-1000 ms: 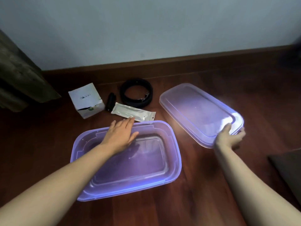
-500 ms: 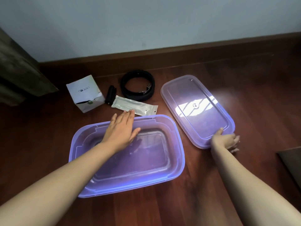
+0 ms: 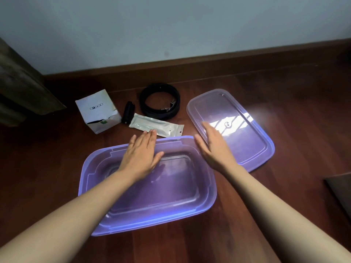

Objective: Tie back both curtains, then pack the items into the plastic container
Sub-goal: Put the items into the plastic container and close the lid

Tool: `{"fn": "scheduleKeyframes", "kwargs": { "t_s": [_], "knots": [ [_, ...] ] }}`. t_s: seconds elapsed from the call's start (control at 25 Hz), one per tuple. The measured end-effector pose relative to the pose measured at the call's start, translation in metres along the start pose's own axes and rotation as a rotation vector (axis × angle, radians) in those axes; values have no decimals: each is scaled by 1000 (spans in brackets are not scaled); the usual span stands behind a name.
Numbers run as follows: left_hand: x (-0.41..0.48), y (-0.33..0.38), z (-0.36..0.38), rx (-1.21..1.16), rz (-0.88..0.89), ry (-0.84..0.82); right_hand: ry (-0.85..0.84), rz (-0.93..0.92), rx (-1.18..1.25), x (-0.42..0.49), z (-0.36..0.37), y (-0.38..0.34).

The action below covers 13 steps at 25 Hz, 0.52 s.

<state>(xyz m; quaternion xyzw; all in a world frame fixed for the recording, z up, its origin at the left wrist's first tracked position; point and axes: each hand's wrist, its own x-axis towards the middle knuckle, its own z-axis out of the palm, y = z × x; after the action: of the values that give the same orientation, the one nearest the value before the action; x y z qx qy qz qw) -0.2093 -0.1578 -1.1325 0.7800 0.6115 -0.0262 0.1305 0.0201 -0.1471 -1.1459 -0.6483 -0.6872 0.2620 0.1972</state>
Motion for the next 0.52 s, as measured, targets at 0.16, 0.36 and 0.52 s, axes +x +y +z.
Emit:
{"fn": "scheduleKeyframes", "kwargs": {
  "t_s": [0.16, 0.36, 0.52],
  "knots": [
    [2, 1, 2, 30, -5, 3, -196, 6, -160, 5, 19, -12],
    [4, -5, 5, 45, 65, 142, -115, -13, -292, 8, 22, -14],
    [36, -45, -13, -213, -74, 524, -116, -13, -292, 7, 24, -12]
  ]
}}
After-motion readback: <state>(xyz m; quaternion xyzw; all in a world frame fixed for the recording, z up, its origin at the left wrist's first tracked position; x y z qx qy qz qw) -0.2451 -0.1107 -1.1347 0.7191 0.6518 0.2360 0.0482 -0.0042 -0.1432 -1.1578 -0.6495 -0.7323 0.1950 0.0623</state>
